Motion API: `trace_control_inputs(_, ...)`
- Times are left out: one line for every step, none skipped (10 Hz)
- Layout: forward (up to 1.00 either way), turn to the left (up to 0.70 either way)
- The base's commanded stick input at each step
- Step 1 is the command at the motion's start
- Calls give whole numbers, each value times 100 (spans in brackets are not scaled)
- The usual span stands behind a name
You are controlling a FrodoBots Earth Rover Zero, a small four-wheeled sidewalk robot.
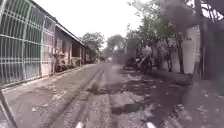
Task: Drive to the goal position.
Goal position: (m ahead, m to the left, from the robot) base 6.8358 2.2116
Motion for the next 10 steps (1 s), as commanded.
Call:
trace_control_inputs(100,0)
trace_control_inputs(100,0)
trace_control_inputs(100,0)
trace_control_inputs(100,0)
trace_control_inputs(100,0)
trace_control_inputs(100,0)
trace_control_inputs(100,0)
trace_control_inputs(100,0)
trace_control_inputs(100,0)
trace_control_inputs(100,2)
